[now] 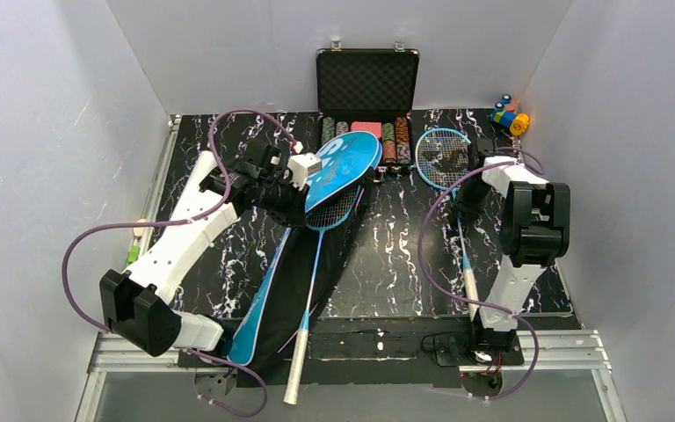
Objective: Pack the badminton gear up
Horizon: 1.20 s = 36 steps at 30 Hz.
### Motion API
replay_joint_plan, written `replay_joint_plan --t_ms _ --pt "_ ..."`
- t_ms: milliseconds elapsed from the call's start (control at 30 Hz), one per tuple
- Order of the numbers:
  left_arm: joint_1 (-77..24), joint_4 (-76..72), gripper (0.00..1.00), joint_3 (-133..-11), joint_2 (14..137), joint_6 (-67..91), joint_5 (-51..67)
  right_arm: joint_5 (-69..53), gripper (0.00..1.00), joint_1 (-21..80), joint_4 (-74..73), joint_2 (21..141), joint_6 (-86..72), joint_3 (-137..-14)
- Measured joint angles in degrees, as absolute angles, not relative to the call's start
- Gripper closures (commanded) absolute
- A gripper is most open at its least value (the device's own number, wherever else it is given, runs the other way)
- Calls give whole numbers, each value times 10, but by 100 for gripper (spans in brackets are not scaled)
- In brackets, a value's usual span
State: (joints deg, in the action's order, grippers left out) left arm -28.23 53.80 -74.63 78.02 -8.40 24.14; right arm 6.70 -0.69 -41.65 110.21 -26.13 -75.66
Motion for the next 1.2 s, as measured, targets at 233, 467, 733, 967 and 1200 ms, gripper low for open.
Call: replay_joint_plan --t_ms 233,467,733,967,1200 --pt "-282 538 100 -746 779 -85 242 69 99 -3 -412 1098 -243 -751" --pt "-282 538 100 -746 779 -85 242 74 99 0 -412 1093 -243 -754" --pt "-282 538 100 -743 779 -85 242 73 99 54 -413 1030 -241 -757" --pt "-282 534 100 -735 782 -88 240 56 99 150 -413 839 -277 -669" --pt "-282 522 100 -736 814 -89 239 47 99 326 -470 664 -352 -549"
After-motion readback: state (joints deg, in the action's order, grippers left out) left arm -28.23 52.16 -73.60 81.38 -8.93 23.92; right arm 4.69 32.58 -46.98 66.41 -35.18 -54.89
